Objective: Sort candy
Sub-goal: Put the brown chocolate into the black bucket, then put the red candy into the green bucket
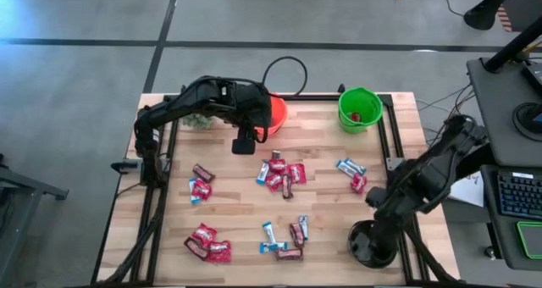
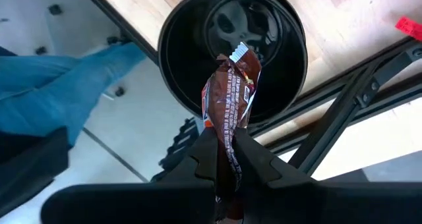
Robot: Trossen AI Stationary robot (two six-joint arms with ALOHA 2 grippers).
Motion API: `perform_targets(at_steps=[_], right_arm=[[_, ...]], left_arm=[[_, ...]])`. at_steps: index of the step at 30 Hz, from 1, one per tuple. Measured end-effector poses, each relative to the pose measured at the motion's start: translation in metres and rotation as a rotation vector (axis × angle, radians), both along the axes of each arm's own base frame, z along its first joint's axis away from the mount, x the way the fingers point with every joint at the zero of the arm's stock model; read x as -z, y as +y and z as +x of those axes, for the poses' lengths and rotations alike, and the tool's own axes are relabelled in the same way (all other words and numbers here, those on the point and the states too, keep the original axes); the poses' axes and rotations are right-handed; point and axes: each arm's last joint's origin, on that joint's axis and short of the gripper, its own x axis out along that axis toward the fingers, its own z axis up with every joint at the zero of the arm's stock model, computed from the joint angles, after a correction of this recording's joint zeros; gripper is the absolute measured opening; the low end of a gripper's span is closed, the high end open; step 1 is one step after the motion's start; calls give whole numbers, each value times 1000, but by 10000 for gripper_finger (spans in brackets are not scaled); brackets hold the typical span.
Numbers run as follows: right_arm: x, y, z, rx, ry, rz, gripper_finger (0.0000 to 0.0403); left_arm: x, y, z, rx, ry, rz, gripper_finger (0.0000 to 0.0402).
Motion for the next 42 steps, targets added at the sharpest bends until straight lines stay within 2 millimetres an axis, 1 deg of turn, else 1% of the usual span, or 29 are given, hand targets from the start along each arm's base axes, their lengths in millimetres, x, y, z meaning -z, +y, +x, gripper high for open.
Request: perform_targets(at_steps=[4, 11, 24, 31, 35, 39, 42], right_arm=[[7, 7, 7, -7, 17, -4, 15], [9, 16, 17, -7, -28, 44, 22], [10, 16, 17, 18, -11, 38, 111], [10, 15, 17, -4, -20, 32, 138], [10, 13, 17, -11, -41, -8, 143], [12, 7, 14, 4, -28, -91, 143], [14, 0, 12, 6, -18, -173, 146]], left_arm=[[0, 0, 0, -2, -1, -1, 152], [0, 0, 0, -3, -1, -1, 152], [0, 0, 0, -16, -4, -8, 152], [0, 0, 0, -15, -4, -9, 153], [0, 0, 0, -15, -5, -9, 153], [-3, 0, -3, -28, -15, -14, 153], [-7, -1, -8, -47, -34, -22, 162]])
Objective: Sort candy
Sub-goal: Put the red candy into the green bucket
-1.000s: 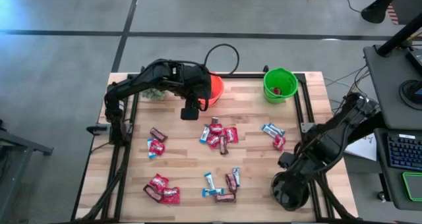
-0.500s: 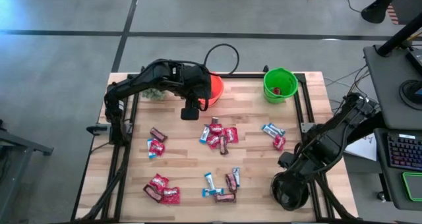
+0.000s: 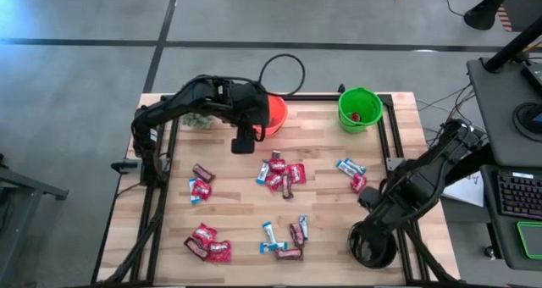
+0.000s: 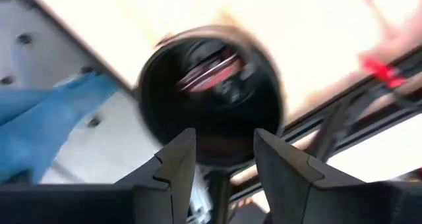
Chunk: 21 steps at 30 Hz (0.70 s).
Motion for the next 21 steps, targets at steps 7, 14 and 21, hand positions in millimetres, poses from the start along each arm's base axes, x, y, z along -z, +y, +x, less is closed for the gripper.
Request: perform_targets(at_steps=[7, 14, 21], right_arm=[[1, -20, 5, -4, -27, -167, 158], [2, -45, 21, -40, -75, -248, 160], [10, -76, 32, -69, -31, -290, 160]], left_arm=[[-16, -2, -18, -32, -61, -16, 209], [-27, -8, -31, -24, -121, -155, 232], [-31, -10, -36, -28, -138, -175, 233]])
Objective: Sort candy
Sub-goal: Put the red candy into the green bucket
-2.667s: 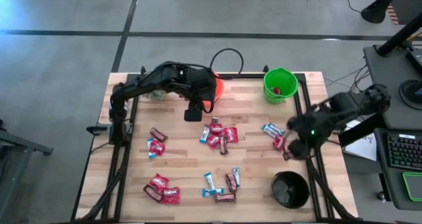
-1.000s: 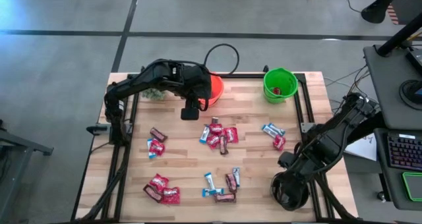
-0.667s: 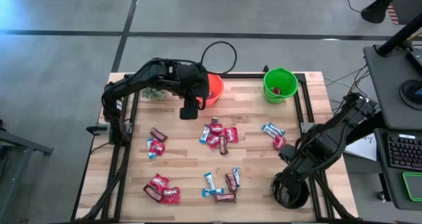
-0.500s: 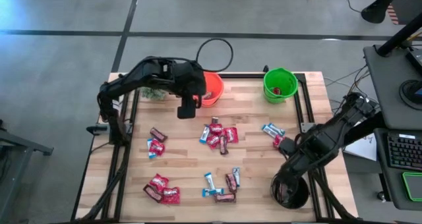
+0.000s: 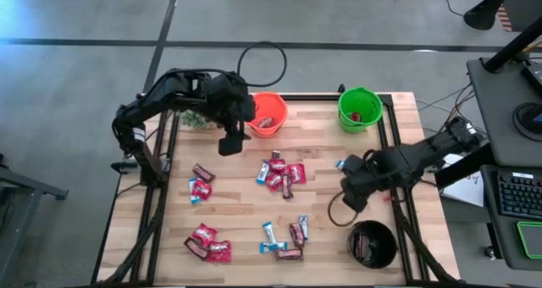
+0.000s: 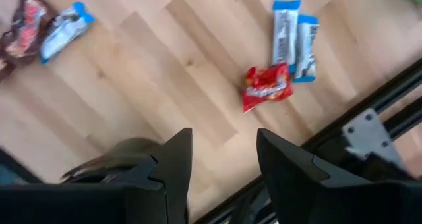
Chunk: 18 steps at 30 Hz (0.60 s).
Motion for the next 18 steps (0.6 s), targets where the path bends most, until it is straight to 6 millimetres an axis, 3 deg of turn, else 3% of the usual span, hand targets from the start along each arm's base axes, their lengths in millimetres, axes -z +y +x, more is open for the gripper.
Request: perform_targets(at_steps=[13, 18], right_arm=[[46, -31, -3, 73, 180, -43, 160], [54, -32, -2, -22, 198, -48, 160]], left_arm=[[-22, -6, -31, 3, -83, 7, 233], [-28, -6, -42, -7, -110, 22, 233]])
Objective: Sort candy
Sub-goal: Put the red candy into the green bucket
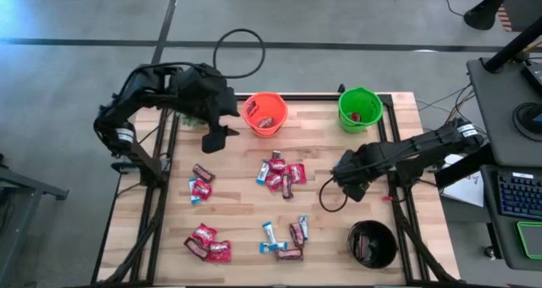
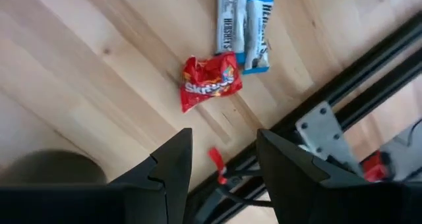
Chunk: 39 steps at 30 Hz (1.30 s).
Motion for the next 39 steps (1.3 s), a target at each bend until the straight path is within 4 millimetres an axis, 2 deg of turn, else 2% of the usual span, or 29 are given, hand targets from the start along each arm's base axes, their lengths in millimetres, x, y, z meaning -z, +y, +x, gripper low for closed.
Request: perform_targets(at_steps=[7, 16, 24, 30, 39], right_arm=[[4, 2, 9, -33, -95, 20, 160], [11, -4, 9, -15, -102, -90, 161], [25, -7, 3, 21, -49, -113, 194], [41, -9, -4, 177, -13, -150, 199], [61, -10, -11, 550, -7, -185, 199]], left_arm=[[-2, 0, -4, -5, -10, 3, 233], [-3, 2, -5, -73, -6, 53, 233], [-4, 2, -8, -111, -18, 40, 233], [-10, 1, -18, -114, -44, 40, 233], [-24, -2, -48, -64, -102, 96, 233]])
